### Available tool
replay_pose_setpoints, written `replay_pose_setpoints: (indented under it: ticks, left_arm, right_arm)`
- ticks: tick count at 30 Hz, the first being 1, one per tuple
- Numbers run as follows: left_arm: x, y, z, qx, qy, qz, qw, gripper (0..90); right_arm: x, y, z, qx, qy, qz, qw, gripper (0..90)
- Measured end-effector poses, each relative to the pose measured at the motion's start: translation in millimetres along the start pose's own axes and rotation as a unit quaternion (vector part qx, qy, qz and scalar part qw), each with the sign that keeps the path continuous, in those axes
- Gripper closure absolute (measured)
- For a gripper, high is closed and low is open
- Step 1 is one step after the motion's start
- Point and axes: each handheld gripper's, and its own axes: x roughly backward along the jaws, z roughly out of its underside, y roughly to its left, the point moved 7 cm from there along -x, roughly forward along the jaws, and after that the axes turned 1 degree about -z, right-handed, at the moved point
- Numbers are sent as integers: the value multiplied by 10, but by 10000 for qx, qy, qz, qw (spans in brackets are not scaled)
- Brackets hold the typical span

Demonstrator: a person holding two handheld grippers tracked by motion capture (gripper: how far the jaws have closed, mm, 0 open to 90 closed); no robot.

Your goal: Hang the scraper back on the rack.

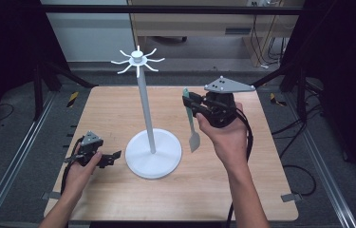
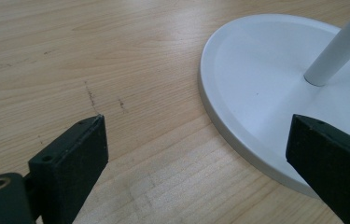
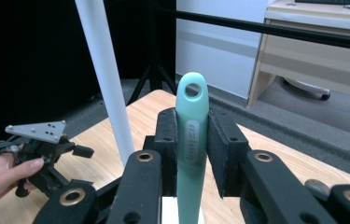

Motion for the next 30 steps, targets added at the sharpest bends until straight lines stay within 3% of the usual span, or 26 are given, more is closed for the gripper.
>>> replay_pose_setpoints:
  ticks: [19,30]
  left_arm:
    - [0,-5,1,-23,15,1,10000,54]
    - [1,-5,0,-9,10,11,10000,54]
  right_arm:
    - [50,250,-388,204,-388,-149,9989,747]
    - [99,291,-527,248,-509,-186,9982,746]
